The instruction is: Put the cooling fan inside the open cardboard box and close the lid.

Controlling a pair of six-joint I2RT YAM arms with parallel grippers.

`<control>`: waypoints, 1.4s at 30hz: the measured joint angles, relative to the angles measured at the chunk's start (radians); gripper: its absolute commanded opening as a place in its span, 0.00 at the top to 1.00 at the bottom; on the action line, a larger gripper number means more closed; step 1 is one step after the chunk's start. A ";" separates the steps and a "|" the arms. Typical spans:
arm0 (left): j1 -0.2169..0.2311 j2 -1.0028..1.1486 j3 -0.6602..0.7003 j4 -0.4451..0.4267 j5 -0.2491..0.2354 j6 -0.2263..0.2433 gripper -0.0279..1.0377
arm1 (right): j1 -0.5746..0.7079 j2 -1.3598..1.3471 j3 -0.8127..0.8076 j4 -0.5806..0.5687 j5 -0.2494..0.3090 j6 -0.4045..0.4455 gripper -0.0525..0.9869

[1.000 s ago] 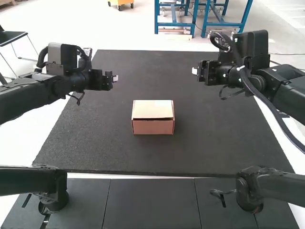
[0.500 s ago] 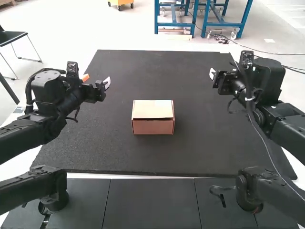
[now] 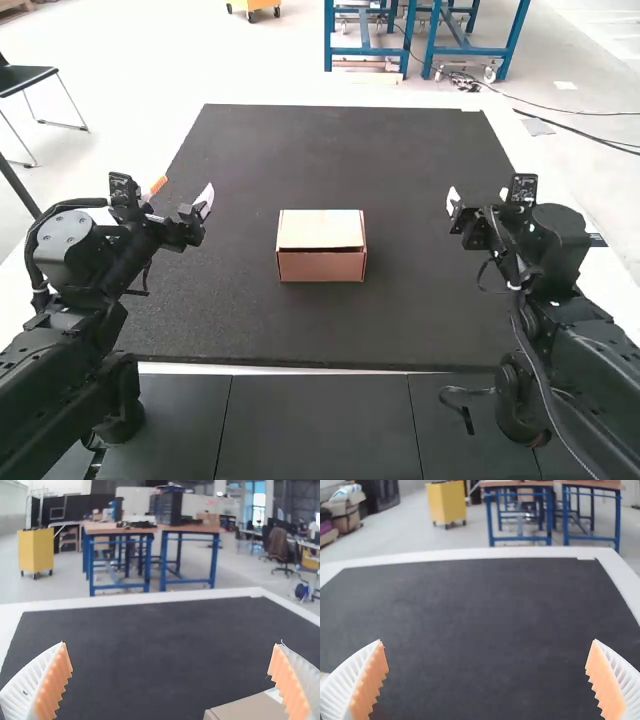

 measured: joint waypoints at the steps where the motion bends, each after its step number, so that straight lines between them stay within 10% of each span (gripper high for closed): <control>1: 0.000 -0.024 -0.003 -0.003 0.011 0.000 0.11 | -0.002 -0.027 -0.012 0.002 -0.001 -0.002 0.08; 9: -0.002 -0.312 -0.081 -0.089 0.057 -0.018 0.11 | -0.007 -0.247 -0.111 -0.014 -0.030 -0.011 0.08; 24: 0.009 -0.452 -0.081 -0.394 0.076 -0.049 0.07 | -0.014 -0.482 -0.115 -0.380 -0.091 -0.041 0.07; 42: 0.027 -0.452 -0.080 -0.561 0.060 0.200 0.07 | -0.024 -0.482 -0.115 -0.438 -0.040 -0.010 0.08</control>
